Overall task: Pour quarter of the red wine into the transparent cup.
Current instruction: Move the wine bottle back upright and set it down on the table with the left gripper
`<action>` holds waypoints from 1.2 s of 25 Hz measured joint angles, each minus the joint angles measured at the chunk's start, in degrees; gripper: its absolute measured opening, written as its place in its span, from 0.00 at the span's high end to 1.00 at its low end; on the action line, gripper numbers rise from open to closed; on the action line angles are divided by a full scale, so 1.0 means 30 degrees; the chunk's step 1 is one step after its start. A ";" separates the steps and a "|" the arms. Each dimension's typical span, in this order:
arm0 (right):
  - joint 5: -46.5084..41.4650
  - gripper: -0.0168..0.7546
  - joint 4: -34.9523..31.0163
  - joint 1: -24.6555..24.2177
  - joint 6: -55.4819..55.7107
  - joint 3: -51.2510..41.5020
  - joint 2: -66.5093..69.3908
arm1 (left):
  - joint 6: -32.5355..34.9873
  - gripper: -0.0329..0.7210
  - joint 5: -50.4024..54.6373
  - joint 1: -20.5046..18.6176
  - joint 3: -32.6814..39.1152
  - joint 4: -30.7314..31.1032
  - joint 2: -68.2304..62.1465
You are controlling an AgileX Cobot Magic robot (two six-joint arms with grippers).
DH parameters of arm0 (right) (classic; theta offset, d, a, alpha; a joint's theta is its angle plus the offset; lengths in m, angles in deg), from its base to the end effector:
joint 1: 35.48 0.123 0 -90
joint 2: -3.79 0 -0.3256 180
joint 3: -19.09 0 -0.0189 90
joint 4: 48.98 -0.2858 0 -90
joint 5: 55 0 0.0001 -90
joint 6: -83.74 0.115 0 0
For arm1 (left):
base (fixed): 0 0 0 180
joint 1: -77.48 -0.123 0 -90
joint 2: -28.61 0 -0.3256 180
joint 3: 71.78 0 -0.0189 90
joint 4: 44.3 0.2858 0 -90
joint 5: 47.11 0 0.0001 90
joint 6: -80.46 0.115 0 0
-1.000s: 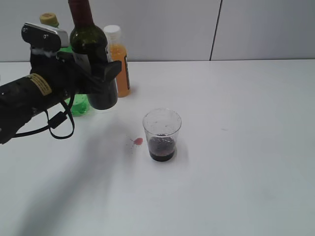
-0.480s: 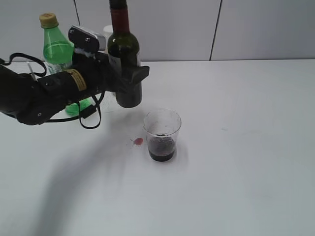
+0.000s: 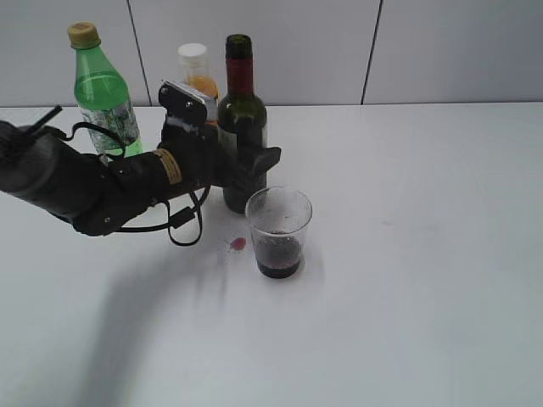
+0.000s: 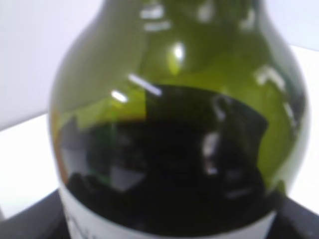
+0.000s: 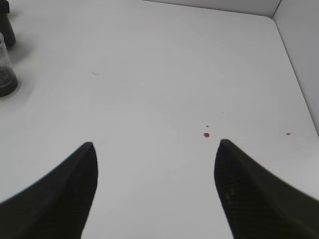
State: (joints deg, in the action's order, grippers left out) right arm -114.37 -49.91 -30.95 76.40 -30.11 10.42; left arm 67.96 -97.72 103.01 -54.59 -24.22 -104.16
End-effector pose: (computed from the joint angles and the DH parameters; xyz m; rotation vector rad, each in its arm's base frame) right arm 0.0063 0.0021 0.2877 -0.2085 1.9997 -0.0120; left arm 0.4284 -0.2384 0.1026 0.5944 1.6893 -0.5513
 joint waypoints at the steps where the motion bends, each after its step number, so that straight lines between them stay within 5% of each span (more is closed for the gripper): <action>1: 0.0000 0.22 0.0000 0.0000 0.0000 0.0000 0.0000 | -0.0039 0.23 -0.0093 0.0000 0.0000 0.0041 -0.0126; 22: 0.0000 0.22 0.0000 0.0000 0.0001 0.0000 0.0000 | -0.0002 0.23 -0.0930 -0.0819 -0.0022 -0.1307 -0.0469; 30: 0.0000 0.22 0.0000 0.0000 -0.0030 0.0000 0.0000 | 0.0015 0.23 -0.1035 -0.0757 -0.0022 0.0753 -0.0469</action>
State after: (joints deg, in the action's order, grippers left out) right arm -114.37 -49.91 -30.95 76.31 -30.11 10.42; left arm 68.00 -100.82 100.74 -54.66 -21.96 -105.57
